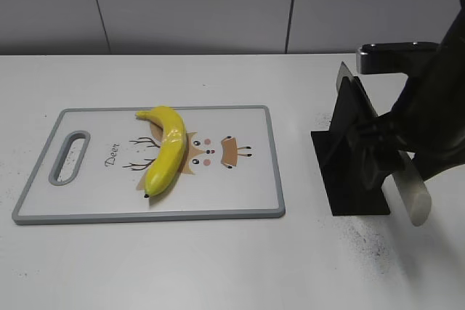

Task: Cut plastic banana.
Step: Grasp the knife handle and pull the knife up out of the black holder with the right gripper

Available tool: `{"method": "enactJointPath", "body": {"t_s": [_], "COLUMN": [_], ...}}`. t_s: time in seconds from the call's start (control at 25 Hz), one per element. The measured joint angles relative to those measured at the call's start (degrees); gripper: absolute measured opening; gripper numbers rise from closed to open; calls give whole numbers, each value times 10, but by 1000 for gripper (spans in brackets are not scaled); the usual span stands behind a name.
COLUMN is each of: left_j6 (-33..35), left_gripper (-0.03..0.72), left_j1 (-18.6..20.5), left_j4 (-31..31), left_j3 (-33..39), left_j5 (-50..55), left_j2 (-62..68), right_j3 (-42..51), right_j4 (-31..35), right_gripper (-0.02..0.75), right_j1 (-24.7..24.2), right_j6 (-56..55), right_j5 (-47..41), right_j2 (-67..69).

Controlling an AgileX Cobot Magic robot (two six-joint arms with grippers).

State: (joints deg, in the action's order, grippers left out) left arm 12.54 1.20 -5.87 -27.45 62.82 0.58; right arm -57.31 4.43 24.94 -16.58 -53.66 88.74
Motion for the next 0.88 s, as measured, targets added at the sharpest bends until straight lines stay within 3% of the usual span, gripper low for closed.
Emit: {"method": "enactJointPath", "body": {"t_s": [0.16, 0.24, 0.36, 0.88], "left_j6": [0, 0, 0, 0], "left_gripper": [498, 493, 491, 487], "left_j1": [0, 0, 0, 0], "left_j4": [0, 0, 0, 1], "left_j3": [0, 0, 0, 0], "left_j5": [0, 0, 0, 0], "left_j2": [0, 0, 0, 0], "right_j3": [0, 0, 0, 0], "right_j4": [9, 13, 18, 18], "right_gripper": [486, 427, 167, 162], "right_j1": [0, 0, 0, 0], "right_j6": [-19, -23, -39, -50], "right_j5": [3, 2, -9, -14], "right_j2": [23, 29, 31, 14]}}
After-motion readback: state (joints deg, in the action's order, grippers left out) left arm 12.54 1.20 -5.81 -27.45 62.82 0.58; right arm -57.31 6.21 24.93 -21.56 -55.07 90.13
